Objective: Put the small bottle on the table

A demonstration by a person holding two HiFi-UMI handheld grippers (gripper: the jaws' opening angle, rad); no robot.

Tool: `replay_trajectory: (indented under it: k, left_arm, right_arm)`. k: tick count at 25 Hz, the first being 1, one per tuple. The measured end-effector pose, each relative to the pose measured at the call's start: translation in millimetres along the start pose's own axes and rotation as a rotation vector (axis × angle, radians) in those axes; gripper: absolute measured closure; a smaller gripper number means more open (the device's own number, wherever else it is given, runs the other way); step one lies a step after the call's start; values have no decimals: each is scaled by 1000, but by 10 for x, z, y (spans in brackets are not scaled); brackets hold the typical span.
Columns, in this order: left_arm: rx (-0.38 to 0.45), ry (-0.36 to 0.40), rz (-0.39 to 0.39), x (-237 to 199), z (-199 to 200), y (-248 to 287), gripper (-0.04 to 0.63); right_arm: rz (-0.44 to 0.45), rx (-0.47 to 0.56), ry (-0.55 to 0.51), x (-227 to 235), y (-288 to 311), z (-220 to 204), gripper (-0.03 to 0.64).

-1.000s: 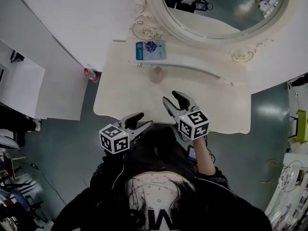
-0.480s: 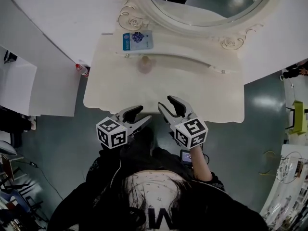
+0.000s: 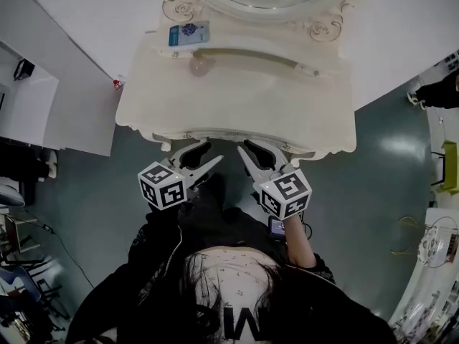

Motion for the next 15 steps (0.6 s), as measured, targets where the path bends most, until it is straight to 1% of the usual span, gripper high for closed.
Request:
replay_trajectory:
  k: [1, 4, 7, 10, 12, 15]
  left_arm:
    - [10, -2, 5, 128, -37, -17, 356]
    - [35, -25, 27, 514, -190, -121, 356]
    - [37, -37, 49, 841, -366, -233, 356]
    - [33, -31, 80, 1093, -493, -380, 356]
    - [34, -24, 98, 1230, -557, -487, 374]
    - [27, -17, 109, 1364, -633, -579, 374]
  right_arm:
    - [8, 1, -1, -29, -121, -56, 550]
    - [34, -5, 5, -142, -451, -239, 555]
    - [57, -5, 10, -241, -718, -406, 571]
    - [82, -17, 3, -361, -897, -558, 571]
    - [103, -22, 6, -446, -979, -649, 571]
    - [125, -24, 12, -527, -1040, -733, 571]
Point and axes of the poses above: the fingertips, and each gripper's own axes: y forward along the fingers, x to its right, z out of its top, the point moved 7 cm from there along -y, backward along the fingers, and after that the axes turned 15 degrees about y, right-handed, at the moved point
